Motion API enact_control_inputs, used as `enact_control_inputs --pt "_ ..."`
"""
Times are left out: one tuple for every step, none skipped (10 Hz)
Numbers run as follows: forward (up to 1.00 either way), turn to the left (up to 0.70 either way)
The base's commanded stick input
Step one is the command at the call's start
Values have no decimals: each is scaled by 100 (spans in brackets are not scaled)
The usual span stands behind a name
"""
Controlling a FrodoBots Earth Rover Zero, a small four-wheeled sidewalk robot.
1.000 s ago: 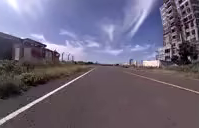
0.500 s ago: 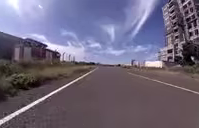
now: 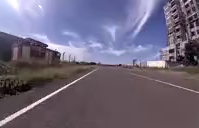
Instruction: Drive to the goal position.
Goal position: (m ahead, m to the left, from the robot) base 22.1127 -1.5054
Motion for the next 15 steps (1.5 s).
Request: enact_control_inputs --pt "100 0" --pt "100 0" --pt "100 0" --pt "100 0" --pt "100 0" --pt "100 0" --pt "100 0" --pt "100 0" --pt "100 0" --pt "100 0" --pt "100 0" --pt "100 0" --pt "100 0" --pt "100 0" --pt "100 0"
